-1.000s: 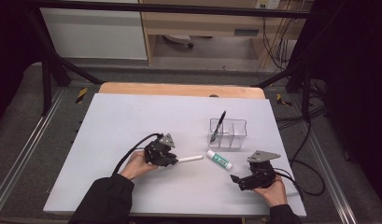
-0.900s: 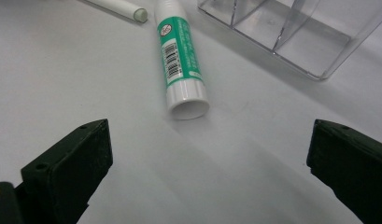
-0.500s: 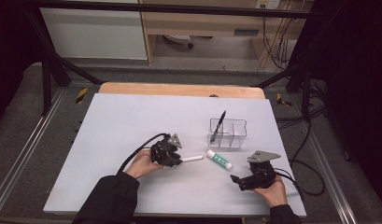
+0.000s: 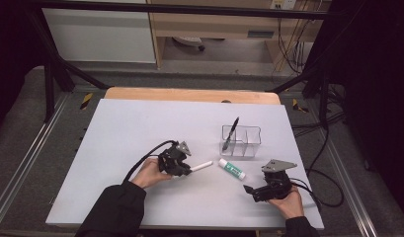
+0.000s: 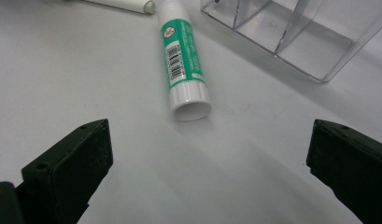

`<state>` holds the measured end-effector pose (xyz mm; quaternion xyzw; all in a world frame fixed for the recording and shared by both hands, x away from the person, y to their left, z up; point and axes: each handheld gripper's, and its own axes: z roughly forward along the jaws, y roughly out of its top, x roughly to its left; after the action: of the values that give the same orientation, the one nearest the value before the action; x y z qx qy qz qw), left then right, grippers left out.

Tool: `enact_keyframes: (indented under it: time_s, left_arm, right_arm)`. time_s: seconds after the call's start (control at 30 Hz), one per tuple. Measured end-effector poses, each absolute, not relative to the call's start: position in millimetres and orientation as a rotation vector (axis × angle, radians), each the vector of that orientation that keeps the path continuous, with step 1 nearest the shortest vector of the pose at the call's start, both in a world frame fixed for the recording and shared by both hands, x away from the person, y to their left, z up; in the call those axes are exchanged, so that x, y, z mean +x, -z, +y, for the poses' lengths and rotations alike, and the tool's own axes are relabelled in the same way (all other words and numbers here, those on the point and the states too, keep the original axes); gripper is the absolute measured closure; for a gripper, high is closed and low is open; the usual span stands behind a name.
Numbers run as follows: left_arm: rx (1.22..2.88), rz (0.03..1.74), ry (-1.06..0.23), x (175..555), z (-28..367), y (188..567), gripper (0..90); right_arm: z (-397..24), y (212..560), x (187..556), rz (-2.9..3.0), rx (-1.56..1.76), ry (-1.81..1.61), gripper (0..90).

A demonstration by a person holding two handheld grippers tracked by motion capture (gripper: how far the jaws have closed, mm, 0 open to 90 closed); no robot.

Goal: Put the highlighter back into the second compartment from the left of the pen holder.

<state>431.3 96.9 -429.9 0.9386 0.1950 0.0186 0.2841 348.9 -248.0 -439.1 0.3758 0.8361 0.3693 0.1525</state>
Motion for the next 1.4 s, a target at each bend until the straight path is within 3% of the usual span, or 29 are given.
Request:
enact_keyframes:
  time_s: [0.63,1.4]
  left_arm:
    - [2.471,0.517,-0.105,406.8,116.6,411.1,77.7]
    - [2.485,0.468,-0.114,380.1,120.1,396.3,77.7]
  right_arm:
    - [-229.5,431.7,346.4,2.432,0.980,-1.025,1.5]
    - [-153.5,420.0,340.1,2.541,0.610,-0.837,1.5]
